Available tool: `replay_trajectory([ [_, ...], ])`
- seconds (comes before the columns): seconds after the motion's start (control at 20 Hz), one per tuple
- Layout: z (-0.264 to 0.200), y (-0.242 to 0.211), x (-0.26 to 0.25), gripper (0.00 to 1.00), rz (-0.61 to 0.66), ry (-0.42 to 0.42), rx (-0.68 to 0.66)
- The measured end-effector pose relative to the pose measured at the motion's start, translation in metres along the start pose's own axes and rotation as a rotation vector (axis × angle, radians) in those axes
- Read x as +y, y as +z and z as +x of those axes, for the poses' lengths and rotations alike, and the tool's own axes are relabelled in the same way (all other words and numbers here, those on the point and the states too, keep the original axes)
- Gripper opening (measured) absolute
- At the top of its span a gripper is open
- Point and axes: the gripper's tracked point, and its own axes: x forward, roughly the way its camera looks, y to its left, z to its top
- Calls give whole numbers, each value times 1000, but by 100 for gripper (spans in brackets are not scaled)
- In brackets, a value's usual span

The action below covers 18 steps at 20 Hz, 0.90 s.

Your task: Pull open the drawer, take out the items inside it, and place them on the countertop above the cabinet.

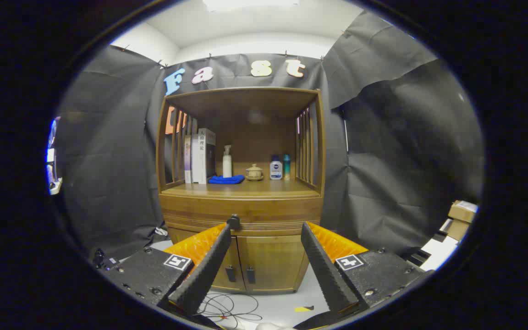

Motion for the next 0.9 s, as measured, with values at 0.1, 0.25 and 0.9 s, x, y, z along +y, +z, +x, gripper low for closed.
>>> replay_trajectory([
  [0.1, 0, 0, 0, 99, -7, 2, 2],
  [0.25, 0, 2, 0, 99, -10, 2, -4],
  [0.9, 6, 7, 3, 99, -35, 8, -35],
])
